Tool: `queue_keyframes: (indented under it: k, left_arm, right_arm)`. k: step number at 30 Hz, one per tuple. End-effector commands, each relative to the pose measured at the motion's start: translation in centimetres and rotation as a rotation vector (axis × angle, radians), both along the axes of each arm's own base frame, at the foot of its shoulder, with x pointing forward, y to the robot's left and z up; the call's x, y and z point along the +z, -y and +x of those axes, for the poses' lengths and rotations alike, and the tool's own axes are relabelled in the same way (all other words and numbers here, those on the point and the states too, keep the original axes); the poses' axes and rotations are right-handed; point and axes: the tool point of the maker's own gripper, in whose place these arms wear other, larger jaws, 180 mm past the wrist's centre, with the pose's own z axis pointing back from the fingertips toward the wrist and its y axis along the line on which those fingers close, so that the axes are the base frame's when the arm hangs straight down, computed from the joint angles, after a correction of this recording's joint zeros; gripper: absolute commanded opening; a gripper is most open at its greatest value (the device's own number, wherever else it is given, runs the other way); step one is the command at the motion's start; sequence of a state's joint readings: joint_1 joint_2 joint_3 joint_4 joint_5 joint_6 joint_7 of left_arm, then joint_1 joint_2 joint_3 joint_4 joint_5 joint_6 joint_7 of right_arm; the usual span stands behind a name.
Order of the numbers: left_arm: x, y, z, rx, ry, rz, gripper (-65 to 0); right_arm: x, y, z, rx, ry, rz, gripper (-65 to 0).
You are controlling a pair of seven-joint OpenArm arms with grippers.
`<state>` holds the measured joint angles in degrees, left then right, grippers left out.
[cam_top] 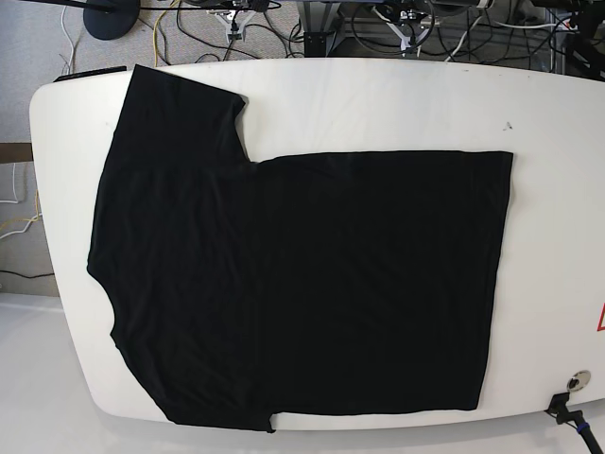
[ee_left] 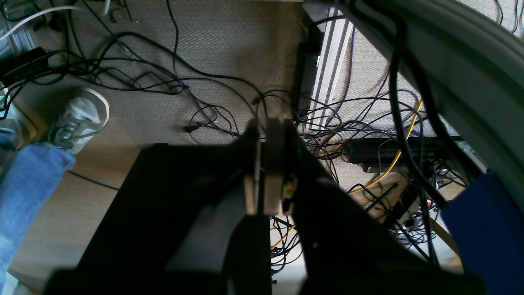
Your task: Fold the T-shirt properly
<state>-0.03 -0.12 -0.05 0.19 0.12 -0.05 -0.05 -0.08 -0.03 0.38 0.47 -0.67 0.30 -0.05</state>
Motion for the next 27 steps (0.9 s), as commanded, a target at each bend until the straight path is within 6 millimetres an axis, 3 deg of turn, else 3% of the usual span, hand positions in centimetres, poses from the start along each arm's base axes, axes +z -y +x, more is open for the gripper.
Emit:
queue_keyframes:
  k: [1, 27]
  left_arm:
    - [-0.01, 0.41, 0.5, 0.007, 0.017, -0.006, -65.0]
    - [-0.01, 0.14, -0.12, 0.007, 0.003, 0.002, -65.0]
  right_arm:
    - [-0.02, -0.04, 0.51, -0.003, 0.02, 0.013, -64.5]
    - [-0.01, -0.04, 0.1, -0.01, 0.016, 0.014, -64.6]
